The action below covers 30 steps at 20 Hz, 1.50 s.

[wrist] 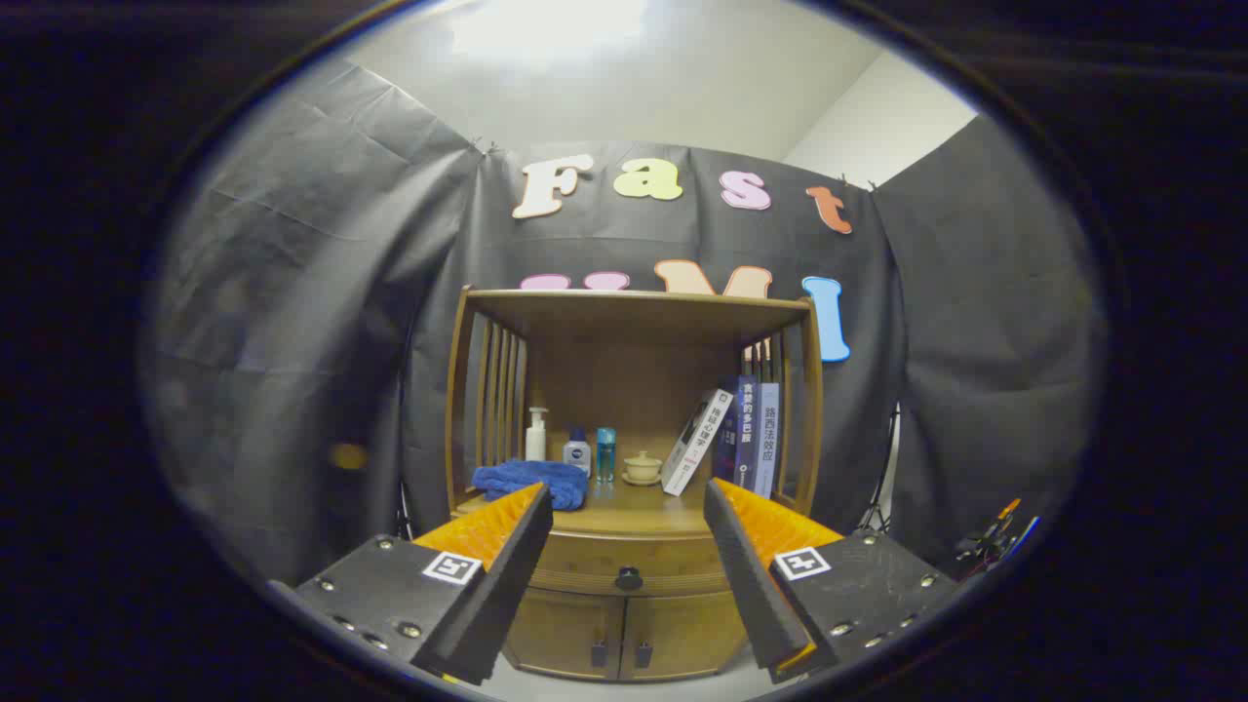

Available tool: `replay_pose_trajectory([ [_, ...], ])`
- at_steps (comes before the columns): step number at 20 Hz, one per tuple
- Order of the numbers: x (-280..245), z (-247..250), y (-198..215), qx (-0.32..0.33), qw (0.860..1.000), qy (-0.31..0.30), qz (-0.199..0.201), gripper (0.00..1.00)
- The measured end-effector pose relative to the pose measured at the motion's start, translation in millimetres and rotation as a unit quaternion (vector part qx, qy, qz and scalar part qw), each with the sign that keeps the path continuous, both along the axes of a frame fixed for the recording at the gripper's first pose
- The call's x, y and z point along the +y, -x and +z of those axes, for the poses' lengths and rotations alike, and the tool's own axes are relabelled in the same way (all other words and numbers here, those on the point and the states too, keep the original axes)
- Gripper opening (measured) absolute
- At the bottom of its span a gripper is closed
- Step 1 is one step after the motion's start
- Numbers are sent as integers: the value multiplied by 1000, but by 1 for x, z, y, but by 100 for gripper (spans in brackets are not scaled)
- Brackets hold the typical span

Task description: Pull open the drawer, take out the items inside it, and place them on the countertop above the cabinet.

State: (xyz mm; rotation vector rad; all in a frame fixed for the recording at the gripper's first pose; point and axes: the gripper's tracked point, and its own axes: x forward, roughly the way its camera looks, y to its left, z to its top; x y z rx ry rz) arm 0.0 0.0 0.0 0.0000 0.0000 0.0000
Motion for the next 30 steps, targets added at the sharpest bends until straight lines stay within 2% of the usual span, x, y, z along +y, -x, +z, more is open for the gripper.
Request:
replay_pose_trajectory([
  [8,-4,-38,-25,27,999,-22,4,94],
  [14,-6,-81,-64,30,999,-34,6,94],
  [20,8,-161,-120,73,996,-55,27,94],
  [23,4,-205,-146,112,990,-84,12,94],
  [27,-4,-253,-173,161,984,-82,-9,94],
  [29,-16,-272,-183,179,980,-76,-34,84],
  [30,-11,-278,-186,187,979,-77,-29,79],
])
